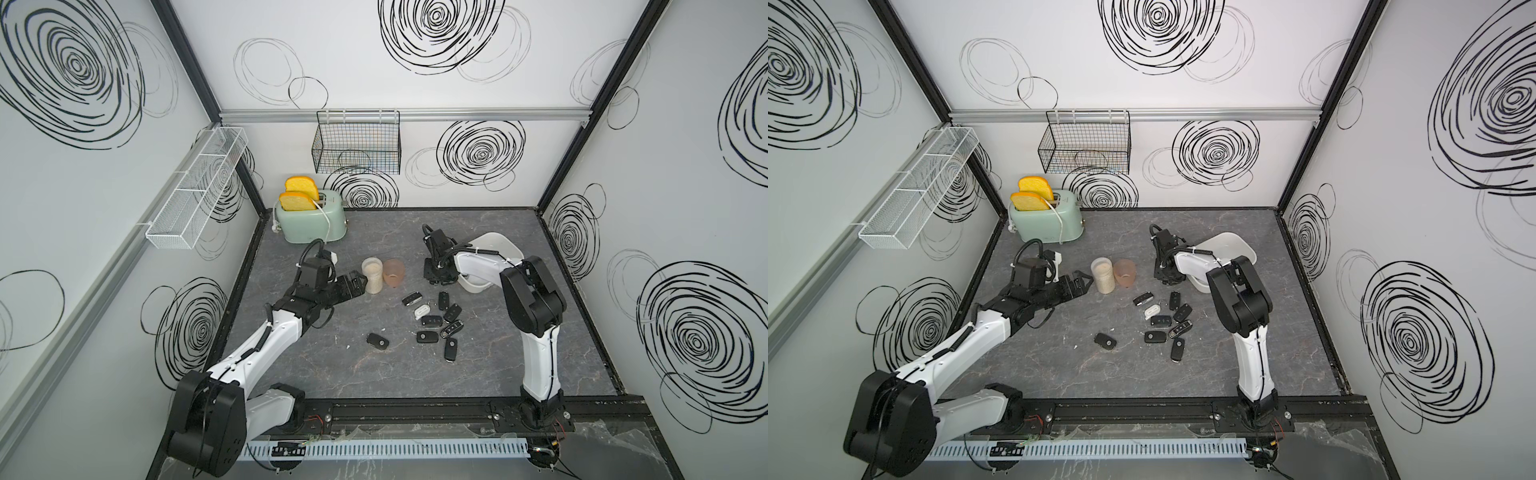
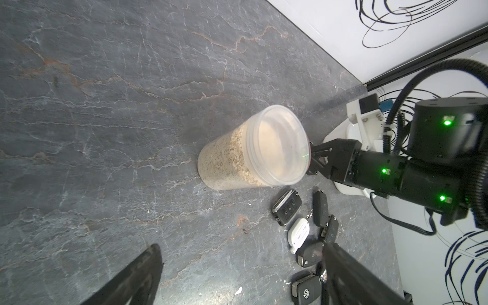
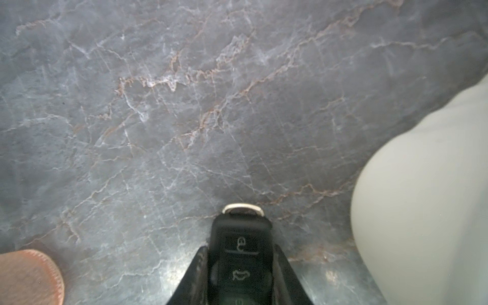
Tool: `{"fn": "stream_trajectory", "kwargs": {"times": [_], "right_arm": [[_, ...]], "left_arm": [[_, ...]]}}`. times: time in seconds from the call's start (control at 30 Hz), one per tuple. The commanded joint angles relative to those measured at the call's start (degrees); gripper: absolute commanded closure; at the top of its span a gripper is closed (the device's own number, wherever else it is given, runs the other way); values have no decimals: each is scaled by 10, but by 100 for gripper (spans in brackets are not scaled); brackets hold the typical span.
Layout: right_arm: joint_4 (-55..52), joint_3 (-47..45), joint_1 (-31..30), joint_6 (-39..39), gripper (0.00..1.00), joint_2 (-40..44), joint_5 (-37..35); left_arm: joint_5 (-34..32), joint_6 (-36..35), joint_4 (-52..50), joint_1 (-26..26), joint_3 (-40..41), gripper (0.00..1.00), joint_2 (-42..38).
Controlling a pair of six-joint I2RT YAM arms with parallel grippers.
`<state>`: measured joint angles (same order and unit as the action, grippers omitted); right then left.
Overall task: Place the car key into the storage box
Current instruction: Pick up the car key from the center of the board.
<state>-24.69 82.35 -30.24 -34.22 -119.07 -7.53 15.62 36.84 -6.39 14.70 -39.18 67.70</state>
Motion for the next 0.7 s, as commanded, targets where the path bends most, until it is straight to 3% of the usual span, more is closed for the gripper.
{"fn": "stream_trajectory", "kwargs": {"times": [0.0,0.37,0.67], "right_arm": [[-12,17,-2,16,73,-14,28],[1,50,17,69,72,55,120],[6,25,75,127,72,136,126]], "left_arm": [[0,-4,2,3,-23,2,2],[13,-5,-16,16,-88,2,22],[4,-19,-32,87,-193,2,86]]}}
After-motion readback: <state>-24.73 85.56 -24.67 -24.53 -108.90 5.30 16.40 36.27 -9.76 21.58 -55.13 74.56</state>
